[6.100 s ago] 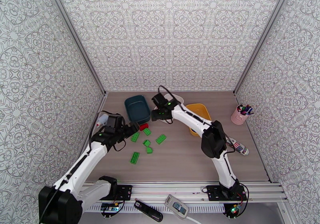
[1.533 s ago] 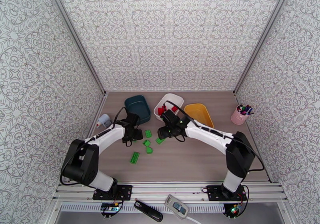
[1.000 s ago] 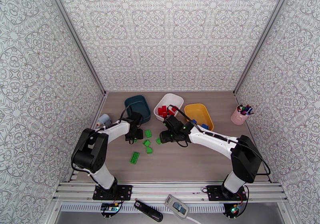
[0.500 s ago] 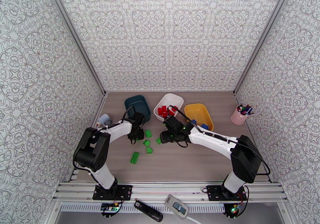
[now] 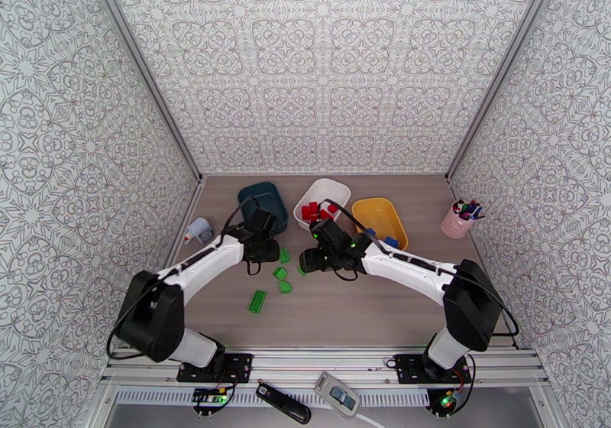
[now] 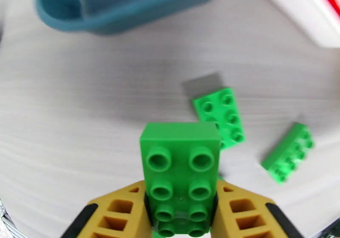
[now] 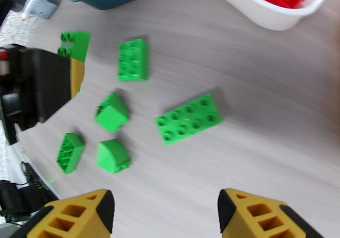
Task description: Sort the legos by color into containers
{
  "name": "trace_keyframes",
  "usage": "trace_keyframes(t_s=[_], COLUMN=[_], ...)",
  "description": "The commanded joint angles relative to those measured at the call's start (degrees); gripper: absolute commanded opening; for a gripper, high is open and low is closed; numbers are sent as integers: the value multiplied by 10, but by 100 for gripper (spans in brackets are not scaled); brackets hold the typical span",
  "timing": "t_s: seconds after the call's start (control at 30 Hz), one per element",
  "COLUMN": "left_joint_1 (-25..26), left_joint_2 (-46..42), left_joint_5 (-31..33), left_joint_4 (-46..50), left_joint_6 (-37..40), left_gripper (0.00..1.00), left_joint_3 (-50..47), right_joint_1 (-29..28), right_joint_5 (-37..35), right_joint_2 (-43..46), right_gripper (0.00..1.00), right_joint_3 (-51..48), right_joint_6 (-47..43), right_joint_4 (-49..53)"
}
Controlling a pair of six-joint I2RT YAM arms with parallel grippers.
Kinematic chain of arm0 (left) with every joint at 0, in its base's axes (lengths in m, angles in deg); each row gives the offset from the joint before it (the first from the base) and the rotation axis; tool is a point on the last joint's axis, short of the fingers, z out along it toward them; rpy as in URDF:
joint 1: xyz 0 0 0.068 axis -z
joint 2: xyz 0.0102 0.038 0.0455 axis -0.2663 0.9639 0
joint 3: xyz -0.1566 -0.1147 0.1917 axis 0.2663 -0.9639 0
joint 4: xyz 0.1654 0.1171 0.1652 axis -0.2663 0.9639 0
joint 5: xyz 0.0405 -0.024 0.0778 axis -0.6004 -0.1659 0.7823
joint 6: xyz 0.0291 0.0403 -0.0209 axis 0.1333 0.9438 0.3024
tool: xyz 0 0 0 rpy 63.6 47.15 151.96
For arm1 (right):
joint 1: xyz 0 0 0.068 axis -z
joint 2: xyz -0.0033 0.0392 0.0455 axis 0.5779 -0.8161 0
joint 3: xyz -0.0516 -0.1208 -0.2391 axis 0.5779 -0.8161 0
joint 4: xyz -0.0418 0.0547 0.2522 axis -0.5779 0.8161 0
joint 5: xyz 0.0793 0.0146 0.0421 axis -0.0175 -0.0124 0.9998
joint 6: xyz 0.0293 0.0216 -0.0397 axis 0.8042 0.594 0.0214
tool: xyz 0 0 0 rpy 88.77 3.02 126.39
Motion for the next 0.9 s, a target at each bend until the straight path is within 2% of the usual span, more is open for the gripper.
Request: trace_keyframes(t_s=[0.0,0.13,0.37,0.47,0.57,0.63,0.87], left_joint_1=[-25,-66,-136,-155,-162,-158,-143], left_joint_2=[-12,4,92,133,152,146,84], left_joint_5=[-16,-30,-50,-56,-56,-54,-41], left_joint_4=[31,42,53,51,56,53,44], left_joint_6=[1,17,40,41,36,33,17], left_gripper=[37,38,41,48,66,72,75], left_joint_3=[51,107,203,234,254,253,195], right_joint_1=[-4,-4,-4,-4,-4,-4,-4], right_joint_5=[41,43,16,8,0,-10,-40], right_joint_2=[0,6,27,32,35,36,28], right_gripper=[69,68,69,69,71,72,77], right_joint_3=[1,5,3,1,-2,-6,-8], right_joint_6=[21,28,28,28,27,27,24], right_joint_4=[-41,-44,-21,-14,-5,0,21])
